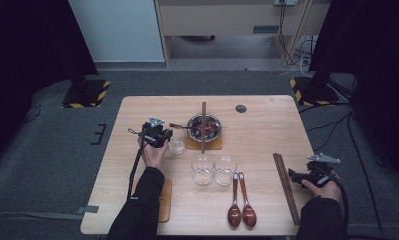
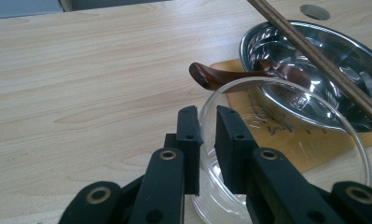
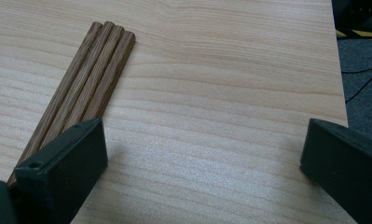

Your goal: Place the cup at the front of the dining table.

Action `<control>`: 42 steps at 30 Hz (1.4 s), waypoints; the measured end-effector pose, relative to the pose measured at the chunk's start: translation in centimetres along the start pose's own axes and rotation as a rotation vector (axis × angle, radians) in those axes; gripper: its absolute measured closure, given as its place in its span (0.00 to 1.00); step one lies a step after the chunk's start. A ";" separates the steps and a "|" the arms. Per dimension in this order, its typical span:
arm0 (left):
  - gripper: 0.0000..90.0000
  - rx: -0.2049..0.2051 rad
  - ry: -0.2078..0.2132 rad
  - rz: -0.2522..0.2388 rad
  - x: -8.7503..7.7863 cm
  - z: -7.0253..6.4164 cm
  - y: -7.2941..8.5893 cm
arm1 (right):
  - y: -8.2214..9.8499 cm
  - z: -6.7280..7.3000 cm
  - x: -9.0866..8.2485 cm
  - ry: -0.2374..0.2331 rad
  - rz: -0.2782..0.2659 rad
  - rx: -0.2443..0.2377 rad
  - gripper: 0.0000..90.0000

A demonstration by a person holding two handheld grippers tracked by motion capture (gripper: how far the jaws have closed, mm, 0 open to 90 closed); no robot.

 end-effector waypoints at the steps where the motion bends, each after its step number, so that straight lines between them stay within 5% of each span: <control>1: 0.89 0.003 -0.003 -0.001 0.0 0.0 0.0 | 0.0 0.0 0.0 0.001 0.001 -0.002 0.01; 11: 0.89 0.001 -0.021 -0.007 0.2 0.1 0.0 | 0.0 0.0 0.0 0.001 0.000 -0.001 0.01; 20: 0.84 0.000 0.005 -0.018 0.0 0.2 0.0 | 0.0 0.0 0.0 0.001 0.000 -0.001 0.01; 42: 0.52 0.037 0.057 -0.090 -5.3 1.4 0.8 | 0.0 0.0 0.0 0.000 0.000 -0.002 0.01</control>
Point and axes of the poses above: each handheld gripper's, and its own axes: x roughly forward along the jaws, y roughly out of its underside, z roughly to its left, the point moved 2 cm from there along x, roughly forward along the jaws, and after that the axes turned 13 degrees about x, right-handed, at the moved point
